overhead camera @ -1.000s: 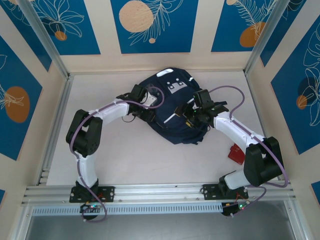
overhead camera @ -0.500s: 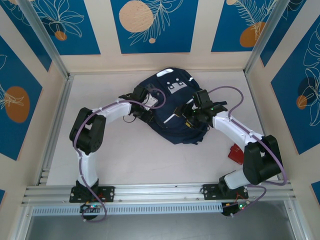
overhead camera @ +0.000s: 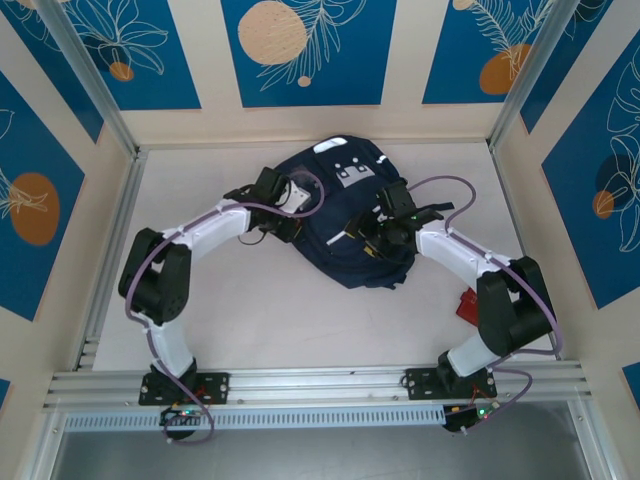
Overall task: Pack the student bag
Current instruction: Zip the student bag at the center of the table.
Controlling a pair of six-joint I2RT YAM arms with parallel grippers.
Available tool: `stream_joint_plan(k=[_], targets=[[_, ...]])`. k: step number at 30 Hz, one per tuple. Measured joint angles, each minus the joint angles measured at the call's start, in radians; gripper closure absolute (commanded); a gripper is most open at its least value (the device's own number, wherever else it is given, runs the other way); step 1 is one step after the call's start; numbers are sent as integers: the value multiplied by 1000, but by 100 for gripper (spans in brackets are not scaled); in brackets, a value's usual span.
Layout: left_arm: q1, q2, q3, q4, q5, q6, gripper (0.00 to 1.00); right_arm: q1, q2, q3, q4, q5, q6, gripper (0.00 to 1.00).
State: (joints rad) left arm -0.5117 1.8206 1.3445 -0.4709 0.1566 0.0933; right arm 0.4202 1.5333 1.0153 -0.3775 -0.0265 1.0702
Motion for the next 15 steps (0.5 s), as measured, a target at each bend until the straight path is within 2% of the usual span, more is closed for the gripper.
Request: stream_joint_plan(k=[3,6,12,15], targets=[[-1,-21,-22,16,4,-25,100,2,10,-2,15,-2,23,54],[-2,-37,-58,29,10,-48,100,3,14,-10,42,-11,48,65],[-10,-98,-157,72,19,-87,100,2,13,-48,156,-46,95,81],[-16,-131,-203,99,31,-103,100,0,13,-55,206,-63,109,84]])
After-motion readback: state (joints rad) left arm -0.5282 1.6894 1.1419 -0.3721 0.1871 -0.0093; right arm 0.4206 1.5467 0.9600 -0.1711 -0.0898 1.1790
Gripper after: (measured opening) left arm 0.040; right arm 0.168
